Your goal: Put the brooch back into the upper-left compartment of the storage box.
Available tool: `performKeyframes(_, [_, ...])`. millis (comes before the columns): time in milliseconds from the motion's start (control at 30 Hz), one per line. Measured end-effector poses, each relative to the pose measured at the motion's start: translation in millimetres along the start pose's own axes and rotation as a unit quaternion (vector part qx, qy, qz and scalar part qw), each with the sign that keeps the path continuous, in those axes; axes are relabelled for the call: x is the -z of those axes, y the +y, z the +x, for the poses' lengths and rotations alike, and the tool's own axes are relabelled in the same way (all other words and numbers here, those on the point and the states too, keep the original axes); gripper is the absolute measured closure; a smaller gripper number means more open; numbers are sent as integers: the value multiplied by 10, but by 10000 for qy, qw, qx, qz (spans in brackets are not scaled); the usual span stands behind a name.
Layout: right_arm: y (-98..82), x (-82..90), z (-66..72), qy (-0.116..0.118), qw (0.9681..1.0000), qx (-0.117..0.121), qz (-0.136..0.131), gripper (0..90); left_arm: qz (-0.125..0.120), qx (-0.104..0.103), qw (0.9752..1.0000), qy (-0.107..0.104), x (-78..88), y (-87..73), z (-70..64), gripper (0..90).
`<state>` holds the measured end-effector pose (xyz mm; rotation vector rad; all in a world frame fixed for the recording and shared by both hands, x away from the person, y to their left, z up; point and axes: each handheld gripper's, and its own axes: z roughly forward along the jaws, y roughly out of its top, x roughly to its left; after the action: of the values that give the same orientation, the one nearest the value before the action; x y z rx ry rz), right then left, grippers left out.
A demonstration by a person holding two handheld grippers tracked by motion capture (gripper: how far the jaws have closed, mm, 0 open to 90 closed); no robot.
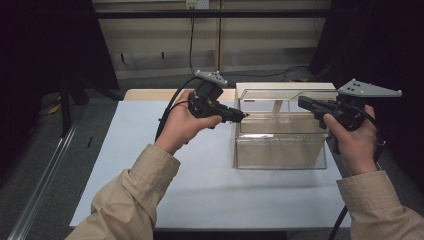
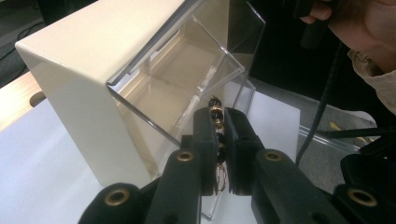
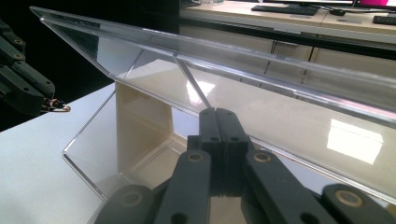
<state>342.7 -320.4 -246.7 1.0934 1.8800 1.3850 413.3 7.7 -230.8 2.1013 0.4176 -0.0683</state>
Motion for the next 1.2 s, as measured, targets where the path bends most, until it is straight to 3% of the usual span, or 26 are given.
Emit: performKeyframes(1200, [-15, -16, 1, 3, 10000, 5, 31, 900, -46, -39, 10000, 66, -131, 36, -23, 842])
